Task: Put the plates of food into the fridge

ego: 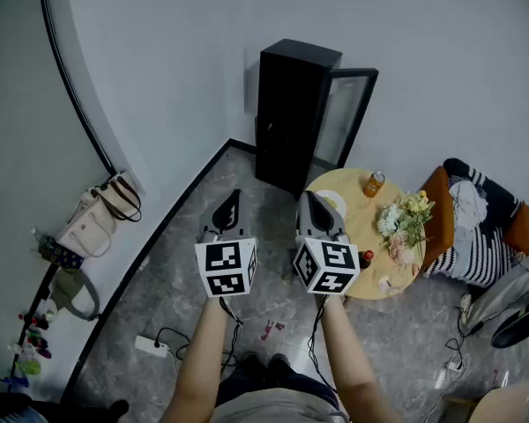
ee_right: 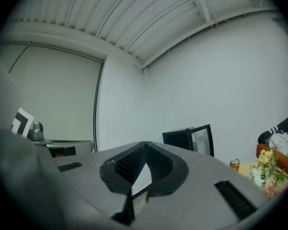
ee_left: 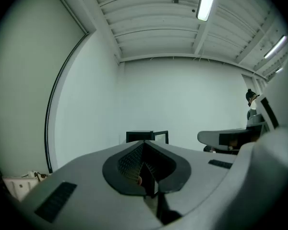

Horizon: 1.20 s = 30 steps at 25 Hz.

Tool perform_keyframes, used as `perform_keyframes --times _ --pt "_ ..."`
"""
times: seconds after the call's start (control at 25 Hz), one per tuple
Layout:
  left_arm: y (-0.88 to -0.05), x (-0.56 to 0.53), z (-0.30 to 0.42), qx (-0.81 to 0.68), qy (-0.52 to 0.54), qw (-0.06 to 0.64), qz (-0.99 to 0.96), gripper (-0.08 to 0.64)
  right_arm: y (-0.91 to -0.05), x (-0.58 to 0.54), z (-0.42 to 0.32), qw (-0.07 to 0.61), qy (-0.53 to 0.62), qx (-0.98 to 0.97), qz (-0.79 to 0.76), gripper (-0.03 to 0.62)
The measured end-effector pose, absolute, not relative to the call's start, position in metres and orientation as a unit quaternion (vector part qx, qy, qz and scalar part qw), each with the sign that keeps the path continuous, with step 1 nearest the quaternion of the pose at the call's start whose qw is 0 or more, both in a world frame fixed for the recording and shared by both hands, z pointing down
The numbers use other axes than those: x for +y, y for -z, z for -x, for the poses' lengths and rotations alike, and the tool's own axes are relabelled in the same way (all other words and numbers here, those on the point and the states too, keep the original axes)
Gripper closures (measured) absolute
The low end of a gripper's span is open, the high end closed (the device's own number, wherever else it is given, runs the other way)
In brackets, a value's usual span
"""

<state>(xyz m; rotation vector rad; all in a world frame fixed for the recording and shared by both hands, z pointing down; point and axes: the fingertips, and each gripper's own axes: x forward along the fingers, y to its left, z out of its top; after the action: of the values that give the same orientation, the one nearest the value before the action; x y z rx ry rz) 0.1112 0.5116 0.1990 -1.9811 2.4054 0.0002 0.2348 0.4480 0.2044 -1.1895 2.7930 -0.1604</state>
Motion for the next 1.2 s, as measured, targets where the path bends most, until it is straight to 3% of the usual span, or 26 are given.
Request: perform_keyframes --times 0.8,1.2 --pt "-0.205 0.514 -0.113 0.768 -0.007 0.014 0.641 0.552 -0.215 0.452 -0.248 0.068 0.049 0.908 0.411 0.581" --pt "-0.229 0.479 -0.174 0.736 -0.001 0.007 0.677 0.552 -0.254 0.424 -0.349 0.055 0.054 0.865 0.496 0.583"
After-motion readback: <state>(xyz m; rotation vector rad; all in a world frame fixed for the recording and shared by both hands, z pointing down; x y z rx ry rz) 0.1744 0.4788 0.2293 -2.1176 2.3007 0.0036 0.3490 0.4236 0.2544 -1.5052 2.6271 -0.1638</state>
